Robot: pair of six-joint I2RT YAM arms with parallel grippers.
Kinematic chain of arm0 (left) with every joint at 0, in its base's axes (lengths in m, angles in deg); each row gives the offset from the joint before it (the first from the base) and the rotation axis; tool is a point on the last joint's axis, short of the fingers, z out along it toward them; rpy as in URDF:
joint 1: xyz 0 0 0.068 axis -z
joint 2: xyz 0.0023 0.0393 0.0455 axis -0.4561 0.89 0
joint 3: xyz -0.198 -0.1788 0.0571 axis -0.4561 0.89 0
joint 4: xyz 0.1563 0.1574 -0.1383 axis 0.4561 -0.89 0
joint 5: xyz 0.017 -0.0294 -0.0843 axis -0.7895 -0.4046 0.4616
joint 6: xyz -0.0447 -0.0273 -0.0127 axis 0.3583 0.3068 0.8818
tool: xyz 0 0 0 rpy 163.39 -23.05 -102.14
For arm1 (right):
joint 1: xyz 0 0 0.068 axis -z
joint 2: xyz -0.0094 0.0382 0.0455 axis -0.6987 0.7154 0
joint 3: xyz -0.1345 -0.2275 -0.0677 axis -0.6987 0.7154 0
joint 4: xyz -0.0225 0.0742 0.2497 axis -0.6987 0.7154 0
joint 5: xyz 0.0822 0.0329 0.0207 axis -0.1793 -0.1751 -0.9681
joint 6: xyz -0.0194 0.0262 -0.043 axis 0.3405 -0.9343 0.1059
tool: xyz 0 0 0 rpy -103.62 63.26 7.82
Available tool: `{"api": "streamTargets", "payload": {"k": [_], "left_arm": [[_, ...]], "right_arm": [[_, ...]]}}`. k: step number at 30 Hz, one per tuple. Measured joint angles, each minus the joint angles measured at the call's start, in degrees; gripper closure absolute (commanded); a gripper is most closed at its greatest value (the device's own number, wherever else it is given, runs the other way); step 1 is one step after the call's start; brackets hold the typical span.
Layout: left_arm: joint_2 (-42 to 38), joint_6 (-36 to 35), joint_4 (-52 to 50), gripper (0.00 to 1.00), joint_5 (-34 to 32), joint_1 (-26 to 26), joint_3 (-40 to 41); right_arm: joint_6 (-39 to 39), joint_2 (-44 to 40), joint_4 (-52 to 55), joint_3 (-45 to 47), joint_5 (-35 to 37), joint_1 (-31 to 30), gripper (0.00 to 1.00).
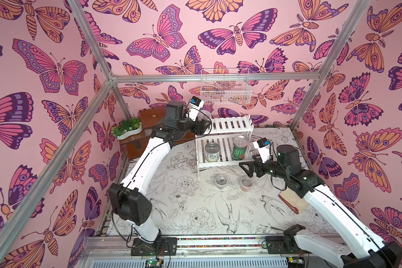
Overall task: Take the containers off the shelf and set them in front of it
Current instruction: 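Pick up a container from the shelf, then place the container at the center of the board.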
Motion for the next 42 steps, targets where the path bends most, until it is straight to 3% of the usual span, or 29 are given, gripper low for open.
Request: {"api": "streamTargets", "payload": {"k": [21,42], "left_arm": [[-29.5,5.4,7.2,0.44,-5.0,6.8,36.4],[-41.1,11.0,22.7,0.47,-8.7,11.5,64.1]], "right_arm": [[0.0,-3.3,1.5,0.0,-2.3,0.3,0.01],[-0.1,-7.0,3.7,1.1,-1.4,0.3,0.01]]}}
